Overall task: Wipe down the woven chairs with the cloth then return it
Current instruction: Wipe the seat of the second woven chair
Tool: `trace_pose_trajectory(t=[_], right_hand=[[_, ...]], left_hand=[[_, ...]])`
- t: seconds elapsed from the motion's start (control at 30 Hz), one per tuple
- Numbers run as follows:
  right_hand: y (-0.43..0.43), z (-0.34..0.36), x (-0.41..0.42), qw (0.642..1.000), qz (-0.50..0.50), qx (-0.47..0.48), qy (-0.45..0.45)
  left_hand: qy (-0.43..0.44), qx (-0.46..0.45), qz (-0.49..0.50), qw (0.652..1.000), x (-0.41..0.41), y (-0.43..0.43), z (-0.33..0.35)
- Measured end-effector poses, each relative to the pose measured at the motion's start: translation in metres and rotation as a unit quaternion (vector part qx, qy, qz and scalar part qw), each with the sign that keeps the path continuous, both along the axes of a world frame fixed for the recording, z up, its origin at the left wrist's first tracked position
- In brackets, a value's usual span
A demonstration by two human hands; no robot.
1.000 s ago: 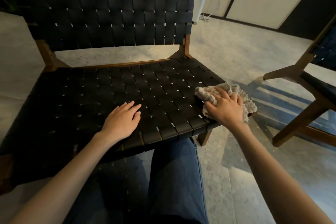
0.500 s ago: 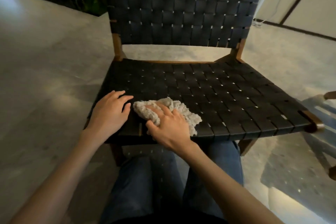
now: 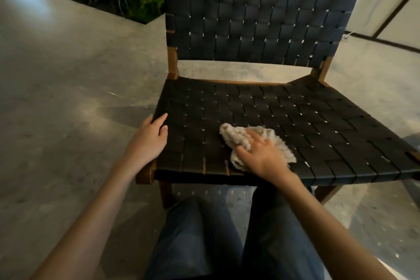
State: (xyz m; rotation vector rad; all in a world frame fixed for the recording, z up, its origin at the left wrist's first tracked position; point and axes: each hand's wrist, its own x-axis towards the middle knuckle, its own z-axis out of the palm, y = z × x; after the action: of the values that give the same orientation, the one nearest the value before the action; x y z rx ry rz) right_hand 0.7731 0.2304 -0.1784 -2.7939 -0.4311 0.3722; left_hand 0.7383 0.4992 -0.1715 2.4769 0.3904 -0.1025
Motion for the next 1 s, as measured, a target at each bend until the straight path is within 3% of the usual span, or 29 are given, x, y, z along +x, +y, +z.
trace_pose_trajectory(t=[0.13,0.17,0.27,0.43,0.57,0.63,0.73,0.83,0.9,1.0], right_hand=[[-0.043,0.004,0.017,0.979,-0.196,-0.036,0.045],[-0.034,0.005,0.017,0.98,-0.195,-0.021,0.04],[0.033,-0.002,0.006,0.998,-0.021,0.06,0.004],[0.153,-0.011,0.012,0.988,0.067,0.138,0.034],[0.127,-0.015,0.019,0.991,0.039,0.128,0.023],[0.084,-0.021,0.03,0.998,0.012,0.054,0.017],[0.003,-0.024,0.052,0.994,-0.09,-0.057,0.027],[-0.045,-0.021,0.066,0.977,-0.193,-0.084,0.025],[-0.039,-0.023,0.069,0.977,-0.194,-0.087,0.024],[0.015,-0.029,0.069,0.993,-0.11,-0.033,0.037]], left_hand=[[0.048,0.025,0.003,0.999,0.023,-0.006,0.001],[0.055,0.028,0.009,0.998,0.026,-0.007,0.001],[0.044,0.009,0.025,0.999,0.028,-0.005,0.0],[-0.007,-0.026,0.058,0.998,0.028,0.005,-0.003],[-0.006,0.008,0.067,0.998,0.03,0.003,-0.009],[0.016,0.028,0.056,0.998,0.032,0.001,-0.012],[0.033,0.054,0.037,0.997,0.037,-0.001,-0.012],[0.051,0.056,0.031,0.997,0.043,-0.003,-0.009],[0.058,0.057,0.029,0.996,0.046,-0.003,-0.008],[0.057,0.046,0.023,0.997,0.049,0.0,-0.01]])
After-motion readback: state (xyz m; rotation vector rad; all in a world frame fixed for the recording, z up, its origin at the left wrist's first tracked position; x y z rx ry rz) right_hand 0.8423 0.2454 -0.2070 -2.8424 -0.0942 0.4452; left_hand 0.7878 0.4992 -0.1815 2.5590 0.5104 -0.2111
